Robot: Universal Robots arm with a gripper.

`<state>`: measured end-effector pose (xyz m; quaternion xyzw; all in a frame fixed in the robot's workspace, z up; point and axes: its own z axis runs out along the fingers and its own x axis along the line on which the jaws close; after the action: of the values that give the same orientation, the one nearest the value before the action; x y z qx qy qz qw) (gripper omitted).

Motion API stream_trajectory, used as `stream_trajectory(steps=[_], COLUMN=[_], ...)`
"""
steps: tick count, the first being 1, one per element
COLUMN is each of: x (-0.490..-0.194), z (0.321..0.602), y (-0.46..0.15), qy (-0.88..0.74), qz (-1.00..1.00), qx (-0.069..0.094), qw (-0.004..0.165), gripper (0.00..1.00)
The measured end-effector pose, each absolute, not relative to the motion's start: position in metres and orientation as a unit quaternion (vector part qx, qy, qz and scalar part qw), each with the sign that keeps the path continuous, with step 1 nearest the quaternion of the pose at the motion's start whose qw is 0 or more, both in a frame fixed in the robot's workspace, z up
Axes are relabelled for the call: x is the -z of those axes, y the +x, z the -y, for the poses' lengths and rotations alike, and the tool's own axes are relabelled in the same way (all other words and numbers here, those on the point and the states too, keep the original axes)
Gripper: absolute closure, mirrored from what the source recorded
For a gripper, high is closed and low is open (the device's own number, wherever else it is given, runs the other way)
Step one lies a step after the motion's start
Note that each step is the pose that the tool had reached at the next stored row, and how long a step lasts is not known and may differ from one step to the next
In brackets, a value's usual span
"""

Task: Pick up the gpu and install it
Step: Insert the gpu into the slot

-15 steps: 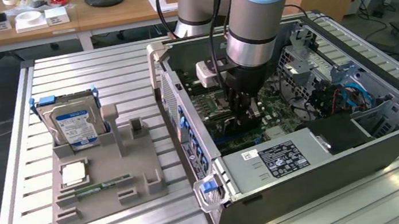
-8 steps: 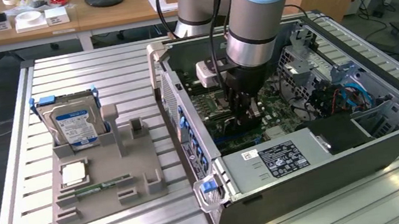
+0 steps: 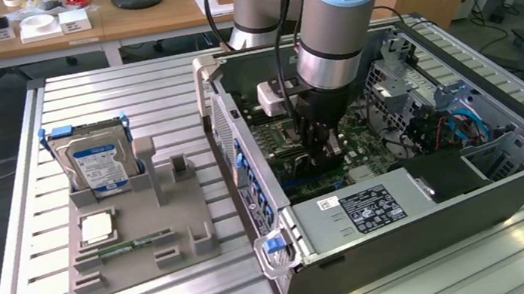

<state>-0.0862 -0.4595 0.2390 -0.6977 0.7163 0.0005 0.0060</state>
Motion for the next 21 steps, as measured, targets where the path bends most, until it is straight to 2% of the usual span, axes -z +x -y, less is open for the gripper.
stream_trajectory(steps=[21], x=[-0.2389], z=[0.4594], y=[-0.0862], qy=[-0.698], qz=[-0.716], qx=[-0.001], qw=[0.006], gripper=[0.73])
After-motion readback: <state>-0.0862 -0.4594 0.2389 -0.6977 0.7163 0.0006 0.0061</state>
